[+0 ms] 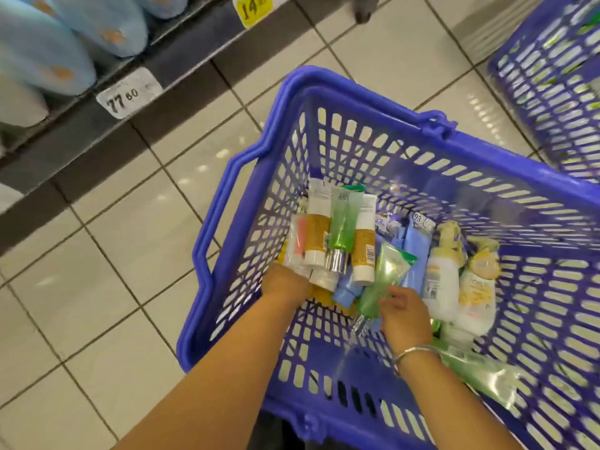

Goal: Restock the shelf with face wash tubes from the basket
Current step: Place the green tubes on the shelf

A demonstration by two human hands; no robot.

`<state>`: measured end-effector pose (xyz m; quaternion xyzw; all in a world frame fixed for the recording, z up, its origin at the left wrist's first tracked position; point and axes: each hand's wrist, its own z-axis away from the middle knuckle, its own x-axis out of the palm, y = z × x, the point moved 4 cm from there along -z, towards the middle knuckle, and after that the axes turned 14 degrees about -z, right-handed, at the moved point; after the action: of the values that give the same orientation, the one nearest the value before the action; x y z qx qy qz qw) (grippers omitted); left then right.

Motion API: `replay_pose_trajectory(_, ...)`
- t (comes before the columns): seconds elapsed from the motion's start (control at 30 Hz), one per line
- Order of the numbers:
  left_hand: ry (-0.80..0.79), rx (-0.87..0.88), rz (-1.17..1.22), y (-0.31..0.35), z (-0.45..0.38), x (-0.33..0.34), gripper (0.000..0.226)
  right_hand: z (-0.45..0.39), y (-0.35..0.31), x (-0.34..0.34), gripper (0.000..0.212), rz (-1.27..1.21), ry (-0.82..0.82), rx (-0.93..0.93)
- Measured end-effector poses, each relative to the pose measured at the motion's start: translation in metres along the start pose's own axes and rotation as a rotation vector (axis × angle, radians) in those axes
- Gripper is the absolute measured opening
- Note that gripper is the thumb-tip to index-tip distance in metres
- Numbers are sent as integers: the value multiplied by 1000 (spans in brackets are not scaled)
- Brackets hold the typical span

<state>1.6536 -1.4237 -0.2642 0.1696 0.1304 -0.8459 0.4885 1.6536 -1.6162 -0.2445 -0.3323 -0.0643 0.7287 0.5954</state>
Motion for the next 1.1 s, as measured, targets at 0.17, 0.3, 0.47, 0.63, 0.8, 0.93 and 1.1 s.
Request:
replay_pose_trajectory(0.17, 44, 32, -129, 4, -20, 11, 49, -14, 18, 6, 11, 95, -7, 82)
replay_pose_trajectory(0.3, 72, 66, -99, 5, -29, 14, 66, -18, 20, 18, 42, 124, 12, 96)
replay_pose_trajectory(0.47, 37, 137, -219, 6, -32, 10, 58, -20, 25, 31, 65, 172, 115, 123)
replay_pose_trajectory(0.63, -21, 133, -221, 1, -25, 6, 58, -18, 30, 33, 59, 181, 128, 103)
replay_pose_trajectory(0.8, -87, 71, -32, -8, -7, 2, 59, -13, 24, 22, 51, -24, 116, 93)
replay_pose_trajectory(0.93, -208, 59, 40, -17, 17, -9, 38, 6, 5, 6, 47, -186, 107, 54)
replay_pose_trajectory(1.1, -351, 17, 271, -33, 72, -27, 28, 47, -34, -20, 36, -305, 62, -6)
